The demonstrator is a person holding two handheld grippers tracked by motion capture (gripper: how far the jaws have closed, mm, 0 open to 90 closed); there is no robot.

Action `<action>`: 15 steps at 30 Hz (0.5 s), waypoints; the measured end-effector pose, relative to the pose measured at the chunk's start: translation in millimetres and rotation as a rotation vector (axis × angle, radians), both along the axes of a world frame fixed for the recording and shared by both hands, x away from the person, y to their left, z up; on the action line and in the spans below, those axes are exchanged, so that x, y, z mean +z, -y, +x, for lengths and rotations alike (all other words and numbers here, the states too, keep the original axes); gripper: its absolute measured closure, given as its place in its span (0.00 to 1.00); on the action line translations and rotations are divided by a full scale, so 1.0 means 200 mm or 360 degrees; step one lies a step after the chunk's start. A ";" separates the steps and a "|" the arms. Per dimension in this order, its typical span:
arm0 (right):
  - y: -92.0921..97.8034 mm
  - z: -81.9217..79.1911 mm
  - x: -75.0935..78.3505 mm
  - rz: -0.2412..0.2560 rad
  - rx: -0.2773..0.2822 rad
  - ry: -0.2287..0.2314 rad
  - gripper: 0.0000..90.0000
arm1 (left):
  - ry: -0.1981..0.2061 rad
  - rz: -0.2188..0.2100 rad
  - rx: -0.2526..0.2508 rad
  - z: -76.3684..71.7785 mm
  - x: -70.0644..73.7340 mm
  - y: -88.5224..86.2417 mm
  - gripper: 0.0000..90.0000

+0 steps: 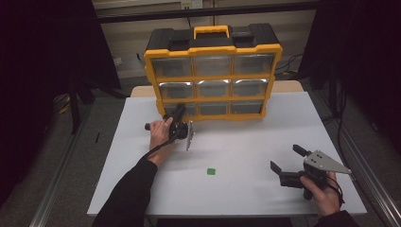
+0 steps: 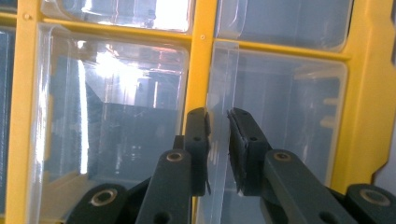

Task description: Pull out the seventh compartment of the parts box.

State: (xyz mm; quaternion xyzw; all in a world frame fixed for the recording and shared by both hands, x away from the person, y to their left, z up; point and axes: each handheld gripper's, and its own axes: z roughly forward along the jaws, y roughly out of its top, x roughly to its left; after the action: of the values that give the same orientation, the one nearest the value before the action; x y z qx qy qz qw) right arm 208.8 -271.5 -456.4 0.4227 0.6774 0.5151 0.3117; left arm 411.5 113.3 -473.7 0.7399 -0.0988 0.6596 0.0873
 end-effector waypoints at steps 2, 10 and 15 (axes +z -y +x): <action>0.00 0.00 0.00 -0.0004 0.0001 0.0002 0.01 | 0.0025 -0.0095 -0.0052 0.01 -0.01 0.00 0.87; 0.00 0.00 0.00 0.0000 -0.0002 0.0001 0.01 | 0.0020 -0.0137 -0.0144 -0.02 -0.03 -0.01 0.87; 0.00 0.00 0.00 0.0005 -0.0004 0.0000 0.01 | 0.0011 -0.0159 -0.0141 -0.04 -0.03 -0.02 0.87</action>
State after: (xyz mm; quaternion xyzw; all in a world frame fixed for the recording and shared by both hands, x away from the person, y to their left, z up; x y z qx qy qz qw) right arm 208.6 -271.6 -456.5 0.4240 0.6760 0.5158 0.3117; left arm 402.8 117.7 -480.1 0.7273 -0.0985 0.6617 0.1529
